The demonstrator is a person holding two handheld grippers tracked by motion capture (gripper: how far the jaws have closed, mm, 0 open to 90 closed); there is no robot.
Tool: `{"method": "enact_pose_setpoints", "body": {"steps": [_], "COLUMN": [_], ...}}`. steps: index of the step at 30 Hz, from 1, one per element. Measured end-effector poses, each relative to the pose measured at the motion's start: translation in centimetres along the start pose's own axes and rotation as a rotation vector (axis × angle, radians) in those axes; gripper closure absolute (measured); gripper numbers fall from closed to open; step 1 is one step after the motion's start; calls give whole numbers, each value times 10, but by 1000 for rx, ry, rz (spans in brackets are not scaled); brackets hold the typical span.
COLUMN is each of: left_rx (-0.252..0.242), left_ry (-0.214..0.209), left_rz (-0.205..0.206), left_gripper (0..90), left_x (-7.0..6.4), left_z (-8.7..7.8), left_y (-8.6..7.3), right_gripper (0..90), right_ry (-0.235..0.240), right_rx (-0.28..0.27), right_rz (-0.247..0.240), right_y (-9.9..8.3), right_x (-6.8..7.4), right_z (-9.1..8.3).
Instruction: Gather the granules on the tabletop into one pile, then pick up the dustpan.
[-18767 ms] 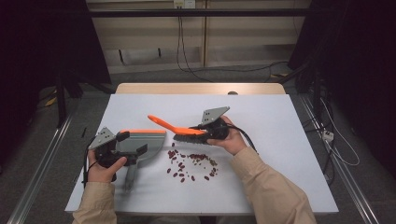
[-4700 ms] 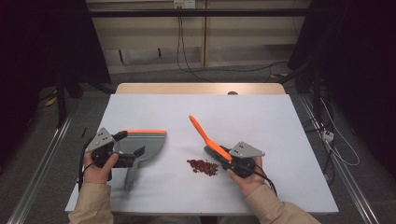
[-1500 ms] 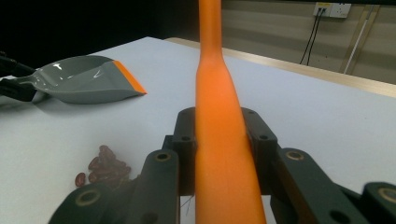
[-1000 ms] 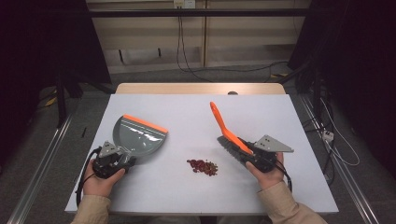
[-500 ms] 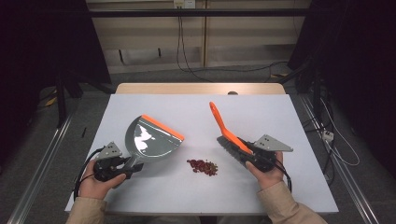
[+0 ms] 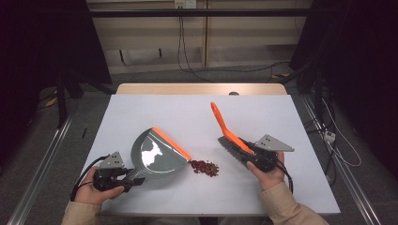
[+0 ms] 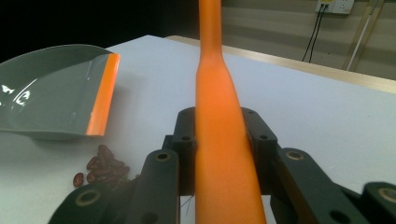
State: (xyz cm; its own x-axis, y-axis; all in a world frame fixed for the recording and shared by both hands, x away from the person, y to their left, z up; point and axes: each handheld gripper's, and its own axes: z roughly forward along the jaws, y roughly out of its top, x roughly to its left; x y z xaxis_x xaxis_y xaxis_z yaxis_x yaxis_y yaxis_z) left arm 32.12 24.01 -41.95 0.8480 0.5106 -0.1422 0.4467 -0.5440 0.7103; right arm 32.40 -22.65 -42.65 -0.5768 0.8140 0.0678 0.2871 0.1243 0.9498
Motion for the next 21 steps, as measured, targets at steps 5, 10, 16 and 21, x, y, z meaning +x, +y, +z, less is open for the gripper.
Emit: {"method": "enact_pose_setpoints", "body": {"steps": [5, 10, 16, 21], "left_rx": [14, 31, 60, 83], "left_ry": [-24, -36, -24, 22], "left_rz": [0, -14, -31, 7], "left_gripper": [589, 585, 578, 509], "left_x": [1, 6, 13, 14], "left_z": [0, -2, 1, 1], "left_y": [-3, -8, -16, -17], "right_gripper": [710, 710, 710, 710], "right_ry": [2, 4, 0, 3], "right_rx": [3, 6, 0, 2], "right_rz": [0, -1, 0, -1], "right_y": [0, 0, 1, 1], "right_x": [0, 1, 0, 0], "right_z": [2, 3, 3, 2]}}
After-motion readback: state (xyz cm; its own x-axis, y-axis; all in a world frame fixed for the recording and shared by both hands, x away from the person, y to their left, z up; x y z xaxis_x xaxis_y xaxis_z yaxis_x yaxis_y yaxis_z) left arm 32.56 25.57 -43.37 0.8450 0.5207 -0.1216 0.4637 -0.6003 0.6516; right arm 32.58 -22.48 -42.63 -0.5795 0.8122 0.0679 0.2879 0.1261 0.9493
